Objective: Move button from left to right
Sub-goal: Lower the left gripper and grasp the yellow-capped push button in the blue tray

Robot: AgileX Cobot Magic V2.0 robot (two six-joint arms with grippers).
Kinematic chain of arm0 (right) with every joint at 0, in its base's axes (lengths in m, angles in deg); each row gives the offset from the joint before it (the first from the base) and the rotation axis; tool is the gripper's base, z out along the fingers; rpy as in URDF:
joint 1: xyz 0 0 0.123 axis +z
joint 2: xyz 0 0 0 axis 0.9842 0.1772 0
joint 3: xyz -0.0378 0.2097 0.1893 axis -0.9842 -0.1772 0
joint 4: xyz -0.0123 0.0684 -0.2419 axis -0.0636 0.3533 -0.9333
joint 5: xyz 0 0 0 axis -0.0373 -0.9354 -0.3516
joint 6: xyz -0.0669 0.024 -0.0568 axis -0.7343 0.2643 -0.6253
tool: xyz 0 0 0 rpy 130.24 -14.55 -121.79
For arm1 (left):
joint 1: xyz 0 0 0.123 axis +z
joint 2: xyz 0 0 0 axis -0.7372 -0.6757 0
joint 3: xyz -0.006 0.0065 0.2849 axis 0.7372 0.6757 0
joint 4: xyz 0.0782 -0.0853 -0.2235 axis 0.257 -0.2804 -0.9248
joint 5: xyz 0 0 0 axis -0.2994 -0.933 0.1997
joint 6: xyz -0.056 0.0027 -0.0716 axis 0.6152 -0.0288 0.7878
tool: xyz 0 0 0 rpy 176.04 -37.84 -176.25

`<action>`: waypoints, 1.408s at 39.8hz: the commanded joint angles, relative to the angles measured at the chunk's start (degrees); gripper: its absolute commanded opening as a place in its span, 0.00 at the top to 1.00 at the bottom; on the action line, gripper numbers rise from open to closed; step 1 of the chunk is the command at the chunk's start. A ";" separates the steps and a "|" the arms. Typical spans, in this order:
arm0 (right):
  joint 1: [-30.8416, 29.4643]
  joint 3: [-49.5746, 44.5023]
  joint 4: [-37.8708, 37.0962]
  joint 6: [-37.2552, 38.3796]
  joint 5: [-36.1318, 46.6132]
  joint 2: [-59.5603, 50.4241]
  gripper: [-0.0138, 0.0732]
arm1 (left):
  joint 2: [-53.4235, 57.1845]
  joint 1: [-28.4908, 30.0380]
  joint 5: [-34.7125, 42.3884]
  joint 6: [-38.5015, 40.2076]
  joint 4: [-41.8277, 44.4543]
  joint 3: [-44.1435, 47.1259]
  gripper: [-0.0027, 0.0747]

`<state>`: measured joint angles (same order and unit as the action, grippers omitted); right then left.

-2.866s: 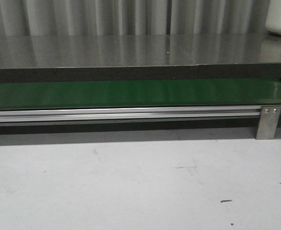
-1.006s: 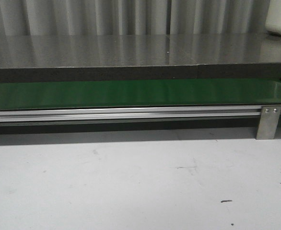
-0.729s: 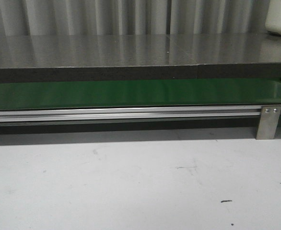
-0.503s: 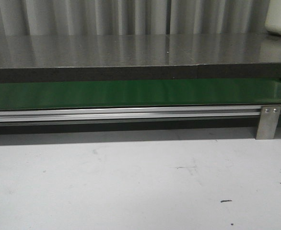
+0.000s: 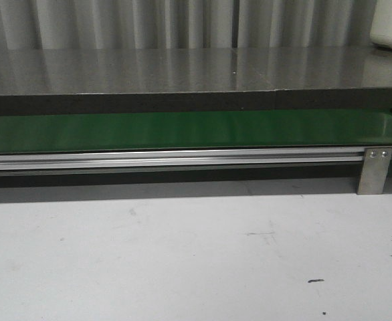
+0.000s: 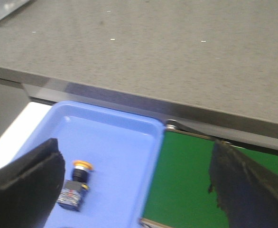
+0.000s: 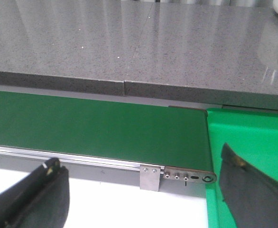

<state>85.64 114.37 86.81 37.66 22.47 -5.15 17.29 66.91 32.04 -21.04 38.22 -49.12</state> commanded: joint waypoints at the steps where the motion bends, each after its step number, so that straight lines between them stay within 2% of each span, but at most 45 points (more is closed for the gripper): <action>1: -0.40 2.00 0.18 -0.26 4.52 0.51 0.09 | -3.49 1.60 2.57 -0.92 4.55 -4.67 0.21; 6: -0.40 2.00 0.18 -0.26 4.52 0.51 0.09 | -9.24 3.28 2.44 -0.92 10.06 -6.32 0.21; 11: -0.40 2.00 0.18 -0.26 4.52 0.51 0.09 | -14.92 6.07 1.11 -0.92 10.00 -7.97 0.21; 19: -0.40 2.00 0.18 -0.26 4.52 0.51 0.09 | -25.28 9.56 -5.98 -0.92 9.88 -13.76 0.21; 24: -0.40 2.00 0.18 -0.26 4.52 0.51 0.09 | -31.83 10.49 -11.50 -1.66 8.54 -18.65 0.21; 27: -0.40 2.00 0.18 -0.26 4.52 0.51 0.09 | -35.25 10.85 -13.26 -5.32 5.84 -21.11 0.21; 31: -0.40 2.00 0.18 -0.26 4.52 0.51 0.09 | -38.60 11.08 -13.49 -10.11 1.18 -23.85 0.21; 41: -0.40 2.00 0.18 -0.26 4.52 0.51 0.09 | -46.98 13.59 -18.51 -12.30 -0.80 -31.26 0.21; 45: -0.40 2.00 0.18 -0.26 4.52 0.51 0.09 | -49.25 14.44 -19.15 -16.12 -4.68 -33.11 0.21; 49: -0.40 2.00 0.18 -0.26 4.52 0.51 0.09 | -51.00 14.49 -19.55 -19.15 -5.05 -34.11 0.21; 56: -0.40 2.00 0.18 -0.26 4.52 0.51 0.09 | -54.90 15.05 -20.88 -19.78 -6.15 -36.50 0.21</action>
<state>85.64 114.37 86.81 37.66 22.47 -5.15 -38.95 81.52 10.85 -39.96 33.29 -82.88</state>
